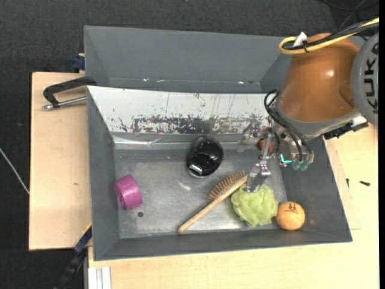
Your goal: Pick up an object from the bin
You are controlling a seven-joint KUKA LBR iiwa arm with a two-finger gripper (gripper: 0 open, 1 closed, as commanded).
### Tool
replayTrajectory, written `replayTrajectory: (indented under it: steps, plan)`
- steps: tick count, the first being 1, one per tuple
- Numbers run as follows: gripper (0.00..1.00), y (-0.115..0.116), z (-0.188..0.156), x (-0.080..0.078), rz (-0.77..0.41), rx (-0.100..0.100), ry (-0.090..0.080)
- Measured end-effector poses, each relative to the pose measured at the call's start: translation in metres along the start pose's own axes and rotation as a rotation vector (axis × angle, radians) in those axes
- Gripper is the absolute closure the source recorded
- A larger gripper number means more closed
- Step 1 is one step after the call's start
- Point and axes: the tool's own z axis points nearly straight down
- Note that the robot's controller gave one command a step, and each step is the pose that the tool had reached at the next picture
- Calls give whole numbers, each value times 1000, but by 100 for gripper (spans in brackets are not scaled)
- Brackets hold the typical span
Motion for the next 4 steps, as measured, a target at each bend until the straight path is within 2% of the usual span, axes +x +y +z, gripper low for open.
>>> replayTrajectory:
  steps: [1, 2, 3, 4]
  plan:
    - [0, 0, -3, -1, 0, 0, -8]
    - [0, -14, 75, 14, -64, 1, -11]
    - [0, -25, 96, 23, -63, 0, -7]
    - [0, -23, 89, -6, -322, 3, -12]
